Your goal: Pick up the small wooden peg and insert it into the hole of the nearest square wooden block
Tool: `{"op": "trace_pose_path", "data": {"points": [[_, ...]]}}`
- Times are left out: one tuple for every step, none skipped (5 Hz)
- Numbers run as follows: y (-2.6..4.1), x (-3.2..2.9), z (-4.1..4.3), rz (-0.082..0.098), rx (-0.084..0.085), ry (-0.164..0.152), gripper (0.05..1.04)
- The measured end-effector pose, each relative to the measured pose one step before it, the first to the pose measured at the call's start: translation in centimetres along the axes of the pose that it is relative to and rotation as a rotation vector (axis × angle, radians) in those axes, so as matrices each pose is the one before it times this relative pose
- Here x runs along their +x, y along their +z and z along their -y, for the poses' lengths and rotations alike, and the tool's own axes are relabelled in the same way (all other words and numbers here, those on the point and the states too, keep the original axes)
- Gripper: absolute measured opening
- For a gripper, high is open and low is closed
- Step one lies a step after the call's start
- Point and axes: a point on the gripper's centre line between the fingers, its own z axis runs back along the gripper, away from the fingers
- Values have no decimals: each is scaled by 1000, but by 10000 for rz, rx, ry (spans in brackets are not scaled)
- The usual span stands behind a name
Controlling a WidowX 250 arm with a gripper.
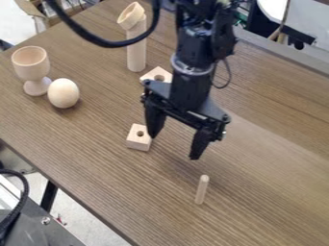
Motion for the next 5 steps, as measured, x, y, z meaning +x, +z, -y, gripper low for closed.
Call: {"op": "trace_pose_path", "data": {"points": [[203,-115,866,106,130,-12,998],[652,-168,1004,365,-126,87,998],[39,-856,834,207,-144,178,998],[-364,-784,632,83,-198,192,998],[-641,-598,525,18,-331,157,998]]}}
